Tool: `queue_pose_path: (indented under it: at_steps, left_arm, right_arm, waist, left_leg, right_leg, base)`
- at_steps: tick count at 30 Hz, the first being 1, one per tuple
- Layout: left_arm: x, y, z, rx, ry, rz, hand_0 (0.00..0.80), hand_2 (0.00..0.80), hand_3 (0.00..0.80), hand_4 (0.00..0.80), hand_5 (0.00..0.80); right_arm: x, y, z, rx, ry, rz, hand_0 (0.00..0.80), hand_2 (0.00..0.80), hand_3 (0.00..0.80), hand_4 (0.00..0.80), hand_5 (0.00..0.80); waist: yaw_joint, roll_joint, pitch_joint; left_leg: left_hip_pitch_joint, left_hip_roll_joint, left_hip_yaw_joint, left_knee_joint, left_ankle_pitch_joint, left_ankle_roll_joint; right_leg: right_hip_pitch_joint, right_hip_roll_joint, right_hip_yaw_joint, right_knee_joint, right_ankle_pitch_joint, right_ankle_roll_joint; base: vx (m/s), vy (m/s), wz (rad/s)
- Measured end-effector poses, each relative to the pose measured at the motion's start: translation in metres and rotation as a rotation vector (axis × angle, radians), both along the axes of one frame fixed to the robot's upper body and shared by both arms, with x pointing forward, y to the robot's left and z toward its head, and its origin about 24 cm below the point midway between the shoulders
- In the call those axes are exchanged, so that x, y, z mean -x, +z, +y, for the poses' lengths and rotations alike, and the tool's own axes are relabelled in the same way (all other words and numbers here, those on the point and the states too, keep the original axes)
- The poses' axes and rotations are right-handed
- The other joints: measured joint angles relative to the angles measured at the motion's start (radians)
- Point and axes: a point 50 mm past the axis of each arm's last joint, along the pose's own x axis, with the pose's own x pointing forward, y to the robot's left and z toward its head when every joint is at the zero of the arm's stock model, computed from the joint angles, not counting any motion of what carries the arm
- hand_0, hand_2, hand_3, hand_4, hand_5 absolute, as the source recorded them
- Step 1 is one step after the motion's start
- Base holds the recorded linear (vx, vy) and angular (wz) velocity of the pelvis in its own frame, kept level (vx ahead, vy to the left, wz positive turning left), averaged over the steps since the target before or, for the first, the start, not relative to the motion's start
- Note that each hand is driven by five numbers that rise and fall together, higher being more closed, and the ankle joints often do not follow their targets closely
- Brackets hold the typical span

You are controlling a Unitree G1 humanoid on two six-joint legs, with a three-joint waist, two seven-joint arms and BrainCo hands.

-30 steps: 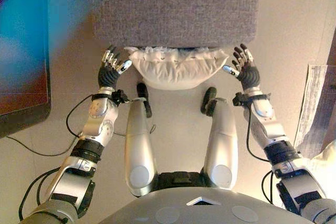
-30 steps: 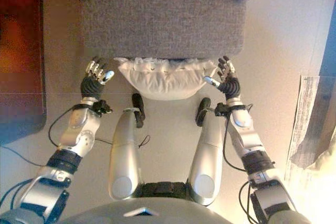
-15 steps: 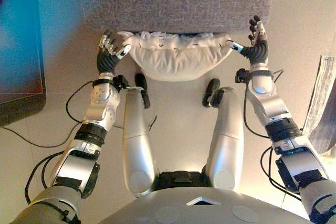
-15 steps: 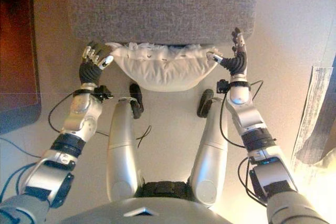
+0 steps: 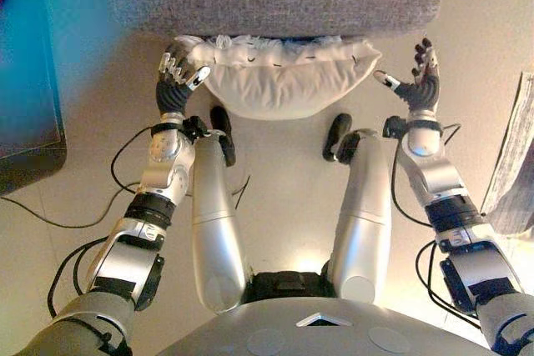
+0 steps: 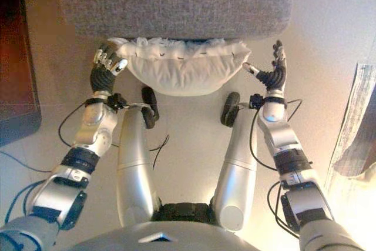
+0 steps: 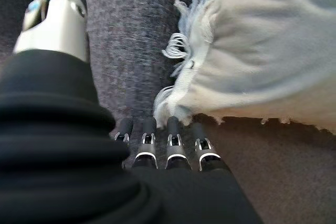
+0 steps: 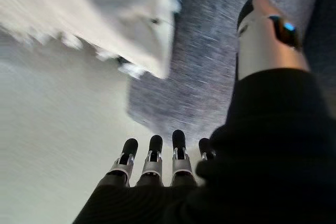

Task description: Pick up the cushion and take it to the sofa

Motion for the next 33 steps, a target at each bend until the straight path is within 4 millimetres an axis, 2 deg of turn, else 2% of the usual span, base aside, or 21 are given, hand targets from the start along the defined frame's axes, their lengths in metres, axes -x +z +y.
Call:
queue_pose_path:
  at_steps: [7,13,19,23,27,33]
  left_arm:
    - [0.006,-0.013,0.004,0.012,0.025,0.022,0.000,0.000,0.000,0.000,0.000]
    - [0.007,-0.011,0.009,0.042,0.042,-0.003,0.000,0.000,0.000,0.000,0.000]
    - [-0.006,0.003,0.007,0.064,0.036,-0.033,0.000,0.000,0.000,0.000,0.000]
    - [-0.012,0.011,0.004,0.074,0.027,-0.053,0.000,0.000,0.000,0.000,0.000]
    - [-0.017,0.018,0.001,0.071,0.024,-0.062,0.000,0.000,0.000,0.000,0.000]
    - [-0.023,0.023,0.002,0.095,0.024,-0.042,0.000,0.000,0.000,0.000,0.000]
  right_arm:
    - [0.016,-0.026,0.003,-0.126,0.087,0.057,0.000,0.000,0.000,0.000,0.000]
    - [0.013,-0.025,0.016,-0.142,0.186,0.045,0.000,0.000,0.000,0.000,0.000]
    - [-0.010,-0.002,0.029,-0.142,0.247,-0.004,0.000,0.000,0.000,0.000,0.000]
    - [-0.024,0.022,0.034,-0.174,0.253,-0.068,0.000,0.000,0.000,0.000,0.000]
    - [-0.031,0.034,0.035,-0.188,0.247,-0.098,0.000,0.000,0.000,0.000,0.000]
    - [-0.036,0.041,0.034,-0.231,0.230,-0.110,0.000,0.000,0.000,0.000,0.000]
  waist:
    - [-0.007,-0.001,0.001]
    - [-0.023,-0.007,0.005]
    - [-0.026,-0.007,0.005]
    - [-0.021,-0.007,0.006]
    - [-0.021,-0.006,0.006]
    - [-0.020,-0.003,0.007]
  left_leg:
    - [-0.012,0.011,0.007,0.006,-0.010,-0.003]
    - [-0.039,0.021,0.029,0.020,-0.020,0.001]
    - [-0.066,0.020,0.030,0.047,-0.028,0.008]
    - [-0.097,0.017,0.027,0.066,-0.028,0.010]
    - [-0.122,0.012,0.026,0.090,-0.031,0.012]
    - [-0.137,0.010,0.024,0.119,-0.035,0.014]
  right_leg:
    - [-0.018,0.015,0.010,-0.010,0.005,0.005]
    - [-0.063,0.035,0.041,-0.009,0.017,0.012]
    - [-0.085,0.031,0.047,0.003,0.020,0.015]
    - [-0.117,0.026,0.053,0.027,0.019,0.013]
    - [-0.145,0.015,0.060,0.057,0.013,0.009]
    - [-0.162,0.015,0.074,0.083,0.009,0.013]
  base:
    - [-0.026,0.019,-0.08]
    - [-0.048,0.038,-0.11]
    - [-0.036,0.001,-0.02]
    - [-0.015,-0.018,0.03]
    - [-0.004,-0.009,0.06]
    - [0.000,0.000,0.00]
